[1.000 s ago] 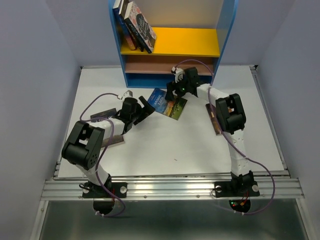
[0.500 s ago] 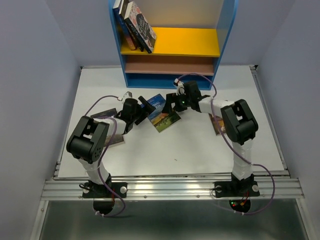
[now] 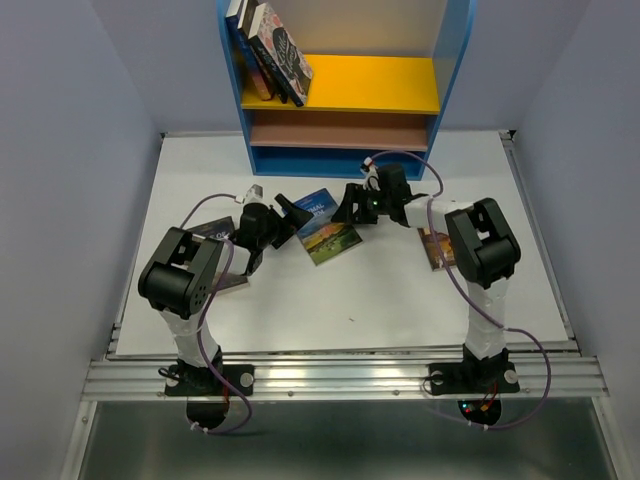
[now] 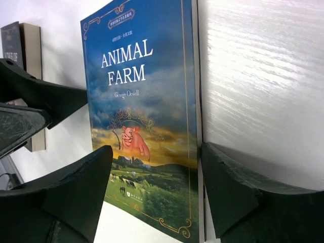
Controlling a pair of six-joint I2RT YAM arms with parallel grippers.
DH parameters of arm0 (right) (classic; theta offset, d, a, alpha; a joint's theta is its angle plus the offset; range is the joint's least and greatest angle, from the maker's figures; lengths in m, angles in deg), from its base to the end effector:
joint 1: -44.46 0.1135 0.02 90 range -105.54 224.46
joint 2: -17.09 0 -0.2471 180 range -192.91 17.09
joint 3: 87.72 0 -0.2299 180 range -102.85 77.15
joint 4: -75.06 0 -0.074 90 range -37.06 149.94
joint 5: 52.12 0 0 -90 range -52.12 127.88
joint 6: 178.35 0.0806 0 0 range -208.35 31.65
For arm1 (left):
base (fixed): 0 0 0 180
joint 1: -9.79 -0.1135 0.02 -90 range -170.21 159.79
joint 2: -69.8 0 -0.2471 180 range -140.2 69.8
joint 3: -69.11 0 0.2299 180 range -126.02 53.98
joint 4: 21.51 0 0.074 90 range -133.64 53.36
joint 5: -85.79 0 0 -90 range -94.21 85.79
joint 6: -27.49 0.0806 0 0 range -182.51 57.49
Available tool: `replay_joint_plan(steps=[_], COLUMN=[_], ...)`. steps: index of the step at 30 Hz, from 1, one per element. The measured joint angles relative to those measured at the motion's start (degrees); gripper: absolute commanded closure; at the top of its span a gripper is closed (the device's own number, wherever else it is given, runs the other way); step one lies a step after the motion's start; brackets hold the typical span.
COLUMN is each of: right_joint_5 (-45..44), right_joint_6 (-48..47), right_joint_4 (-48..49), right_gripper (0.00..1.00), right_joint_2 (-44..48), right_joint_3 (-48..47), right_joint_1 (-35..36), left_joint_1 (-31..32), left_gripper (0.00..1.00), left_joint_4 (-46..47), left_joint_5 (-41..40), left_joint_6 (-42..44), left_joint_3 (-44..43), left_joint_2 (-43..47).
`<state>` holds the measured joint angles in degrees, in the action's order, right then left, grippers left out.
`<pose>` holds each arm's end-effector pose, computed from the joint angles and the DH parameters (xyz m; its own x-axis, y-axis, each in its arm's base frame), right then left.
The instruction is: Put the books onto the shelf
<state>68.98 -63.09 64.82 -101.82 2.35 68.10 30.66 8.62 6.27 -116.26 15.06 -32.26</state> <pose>0.3968 0.2191 0.1280 -0.8268 0.0370 -0.5613 -0.3949 0.6725 0.6260 0.3417 -0.1460 0.1372 -0.5826 -0.6266 -0.5177 0.0714 0.5950 -0.8005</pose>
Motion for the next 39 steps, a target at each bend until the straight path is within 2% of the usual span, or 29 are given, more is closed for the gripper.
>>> replay_joint_plan(steps=[4, 18, 20, 21, 23, 29, 32, 39], right_joint_5=[1.4, 2.8, 3.4, 3.8, 4.4, 7.0, 6.8, 5.4], right_joint_6=[1.2, 5.0, 5.4, 5.7, 5.9, 6.8, 5.9, 5.4], right_joint_4=[1.2, -0.5, -0.3, -0.2, 0.0, -2.6, -6.2, -11.3], right_gripper=[0.33, 0.32, 0.35, 0.42, 0.46, 0.47, 0.57, 0.69], right_joint_2=[0.0, 5.3, 6.1, 6.3, 6.4, 5.9, 4.5, 2.3], right_joint_3=[1.3, 1.7, 1.6, 1.5, 1.5, -0.5, -3.3, -6.0], right_joint_1=[-0.9, -0.9, -0.7, -0.6, -0.6, -0.6, -0.6, -0.6], left_joint_1=[-0.1, 0.1, 0.1, 0.2, 0.2, 0.2, 0.2, 0.3], left_gripper=[0.02, 0.03, 0.03, 0.03, 0.03, 0.03, 0.03, 0.03], left_joint_4=[2.1, 2.6, 2.2, 2.0, 1.6, 1.4, 1.1, 0.0], left_joint_5=[0.5, 0.1, 0.1, 0.2, 0.2, 0.2, 0.1, -0.5], left_joint_6=[-0.3, -0.8, -0.8, -0.8, -0.8, -0.8, -0.7, -0.3], left_joint_3=[1.1, 0.7, 0.5, 0.4, 0.2, 0.2, 0.0, -0.1], left_joint_2=[-0.1, -0.9, -0.9, -0.9, -0.9, -0.9, -0.8, -0.3])
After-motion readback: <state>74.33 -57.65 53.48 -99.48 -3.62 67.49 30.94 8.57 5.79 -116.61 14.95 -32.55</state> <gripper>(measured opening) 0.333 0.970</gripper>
